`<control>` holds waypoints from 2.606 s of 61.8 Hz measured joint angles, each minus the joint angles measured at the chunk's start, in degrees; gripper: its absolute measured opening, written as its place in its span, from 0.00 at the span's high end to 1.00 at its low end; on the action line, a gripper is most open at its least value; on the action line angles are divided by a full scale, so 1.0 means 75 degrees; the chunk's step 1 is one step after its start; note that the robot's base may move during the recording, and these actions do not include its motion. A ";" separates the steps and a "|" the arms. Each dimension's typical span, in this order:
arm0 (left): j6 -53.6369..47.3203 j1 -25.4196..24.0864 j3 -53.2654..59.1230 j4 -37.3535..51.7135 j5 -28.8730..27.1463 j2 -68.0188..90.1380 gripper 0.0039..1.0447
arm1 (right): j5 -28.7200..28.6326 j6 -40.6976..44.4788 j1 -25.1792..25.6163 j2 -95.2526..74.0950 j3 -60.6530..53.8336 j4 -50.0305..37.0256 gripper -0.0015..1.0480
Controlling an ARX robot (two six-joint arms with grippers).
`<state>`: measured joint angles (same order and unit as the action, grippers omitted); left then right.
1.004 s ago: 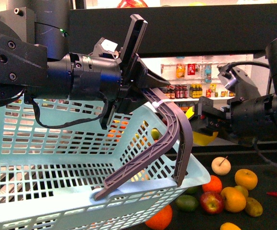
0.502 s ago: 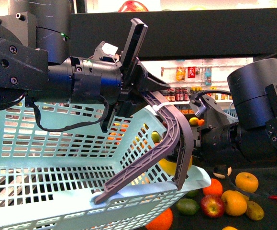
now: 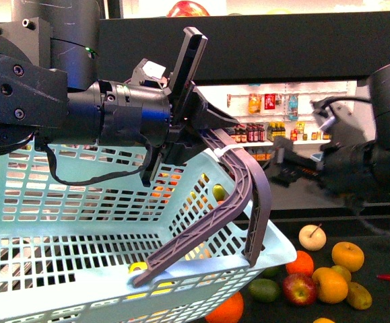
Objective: Pick lemon from shelf
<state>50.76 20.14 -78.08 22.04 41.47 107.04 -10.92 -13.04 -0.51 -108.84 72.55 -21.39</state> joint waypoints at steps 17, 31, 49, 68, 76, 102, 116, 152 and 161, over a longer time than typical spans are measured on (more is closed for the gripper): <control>0.0000 0.0003 0.0000 0.0000 0.0015 0.0000 0.92 | 0.0635 0.1990 0.0659 -0.2457 0.0656 0.0396 0.07; 0.0003 0.0000 0.0000 0.0000 0.0006 0.0000 0.92 | 0.1026 0.2544 0.0673 -0.4339 0.1871 0.0784 0.07; 0.0003 0.0003 0.0000 0.0000 0.0015 0.0000 0.92 | 0.1443 0.2562 0.0615 -0.6624 0.4144 0.1731 0.07; -0.0003 0.0000 0.0000 0.0000 0.0006 0.0000 0.92 | 0.1457 0.2559 0.0522 -0.7653 0.5718 0.2288 0.07; 0.0003 0.0000 0.0000 0.0000 0.0012 0.0000 0.92 | 0.1463 0.2562 0.0481 -0.7901 0.6100 0.2460 0.07; 0.0000 0.0000 0.0000 0.0000 0.0009 0.0000 0.92 | 0.1480 0.2524 0.0460 -0.8428 0.6706 0.2897 0.33; 0.0003 0.0000 0.0000 0.0000 0.0009 0.0000 0.92 | 0.1518 0.2495 0.0501 -0.8145 0.6155 0.2500 0.54; 0.0000 0.0000 0.0000 0.0000 0.0009 0.0000 0.92 | 0.0006 0.1641 0.0737 -0.1585 0.0778 0.0641 0.55; 0.0000 0.0000 0.0000 0.0000 0.0009 0.0000 0.92 | -0.0927 0.0635 0.0166 -0.0227 -0.0026 0.0586 0.55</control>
<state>50.76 20.14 -78.08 22.04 41.54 107.04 -17.87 -8.27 0.73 -110.54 72.36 -16.99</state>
